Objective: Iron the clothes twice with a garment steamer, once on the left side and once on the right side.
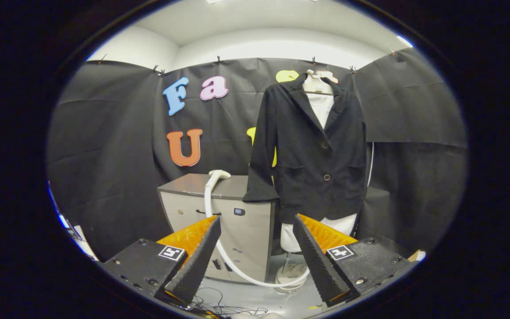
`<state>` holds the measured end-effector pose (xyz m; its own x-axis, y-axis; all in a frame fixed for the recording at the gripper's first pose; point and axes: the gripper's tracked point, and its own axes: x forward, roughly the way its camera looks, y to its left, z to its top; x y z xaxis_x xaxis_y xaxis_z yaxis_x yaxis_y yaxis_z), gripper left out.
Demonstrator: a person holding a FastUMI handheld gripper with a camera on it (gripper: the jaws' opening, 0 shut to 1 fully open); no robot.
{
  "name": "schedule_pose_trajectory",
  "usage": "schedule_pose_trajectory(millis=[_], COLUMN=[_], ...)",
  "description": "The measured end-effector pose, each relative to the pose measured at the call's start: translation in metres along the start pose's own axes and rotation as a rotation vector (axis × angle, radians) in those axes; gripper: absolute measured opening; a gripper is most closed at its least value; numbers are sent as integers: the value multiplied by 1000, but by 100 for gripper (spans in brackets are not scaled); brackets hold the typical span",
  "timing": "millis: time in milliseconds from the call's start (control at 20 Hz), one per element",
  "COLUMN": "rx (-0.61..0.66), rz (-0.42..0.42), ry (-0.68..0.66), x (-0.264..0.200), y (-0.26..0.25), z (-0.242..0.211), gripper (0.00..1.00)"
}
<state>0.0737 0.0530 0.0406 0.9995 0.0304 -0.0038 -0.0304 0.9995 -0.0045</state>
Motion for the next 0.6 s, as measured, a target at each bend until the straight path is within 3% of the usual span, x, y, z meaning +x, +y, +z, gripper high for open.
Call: schedule_pose_trajectory(millis=[350,600], rx=[-9,-13], rz=[65,127], ry=[-8,70], x=[136,255], y=[58,113], z=[58,71], gripper=[100,100])
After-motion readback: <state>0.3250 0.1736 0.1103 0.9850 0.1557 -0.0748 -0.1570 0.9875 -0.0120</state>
